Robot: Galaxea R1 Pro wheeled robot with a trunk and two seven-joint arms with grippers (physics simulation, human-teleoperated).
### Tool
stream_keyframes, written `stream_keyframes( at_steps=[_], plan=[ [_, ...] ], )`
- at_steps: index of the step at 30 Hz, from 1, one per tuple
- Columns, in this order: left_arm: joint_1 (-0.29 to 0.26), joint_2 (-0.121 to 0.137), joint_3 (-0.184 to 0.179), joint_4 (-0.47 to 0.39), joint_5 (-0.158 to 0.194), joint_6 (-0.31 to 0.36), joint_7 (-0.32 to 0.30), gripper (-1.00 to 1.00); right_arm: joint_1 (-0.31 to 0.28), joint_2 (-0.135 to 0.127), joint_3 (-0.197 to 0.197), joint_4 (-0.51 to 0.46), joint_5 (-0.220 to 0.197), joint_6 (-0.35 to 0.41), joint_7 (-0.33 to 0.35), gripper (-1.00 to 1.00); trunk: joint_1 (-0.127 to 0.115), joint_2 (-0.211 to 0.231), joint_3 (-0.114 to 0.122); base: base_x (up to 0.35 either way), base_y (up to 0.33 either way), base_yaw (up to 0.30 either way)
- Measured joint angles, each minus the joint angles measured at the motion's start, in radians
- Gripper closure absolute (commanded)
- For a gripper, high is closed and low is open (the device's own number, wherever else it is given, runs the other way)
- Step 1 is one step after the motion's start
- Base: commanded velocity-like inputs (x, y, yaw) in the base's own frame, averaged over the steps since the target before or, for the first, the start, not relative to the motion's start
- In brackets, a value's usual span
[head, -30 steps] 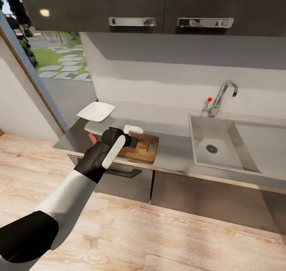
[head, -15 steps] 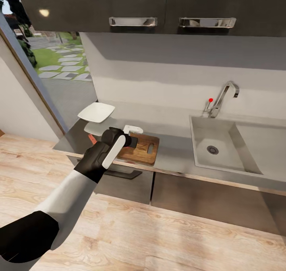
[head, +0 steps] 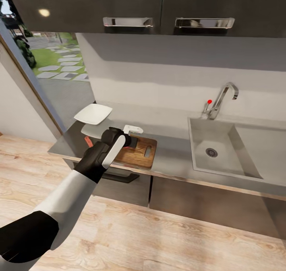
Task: In the kitchen, take the Vidalia onion out of the sink, dice it on the chopping board with the paring knife, put the diced onion into the bowl on the countertop, then place both the paring knife and the chopping board into the sink.
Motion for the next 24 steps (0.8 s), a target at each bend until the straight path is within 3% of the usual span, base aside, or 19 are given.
stream_keyframes(
  at_steps=[8,24],
  plan=[
    [0.0,0.0,0.0,0.001,0.0,0.0,0.0,1.0,0.0,0.0,0.0,0.001,0.0,0.0,0.0,-1.0,0.0,0.0,0.0,0.0,0.075,0.0],
    [0.0,-0.001,0.0,0.01,0.0,0.0,0.0,1.0,0.0,0.0,0.001,0.0,0.0,0.0,0.0,-1.0,0.0,0.0,-0.003,0.015,-0.019,0.0]
  ],
)
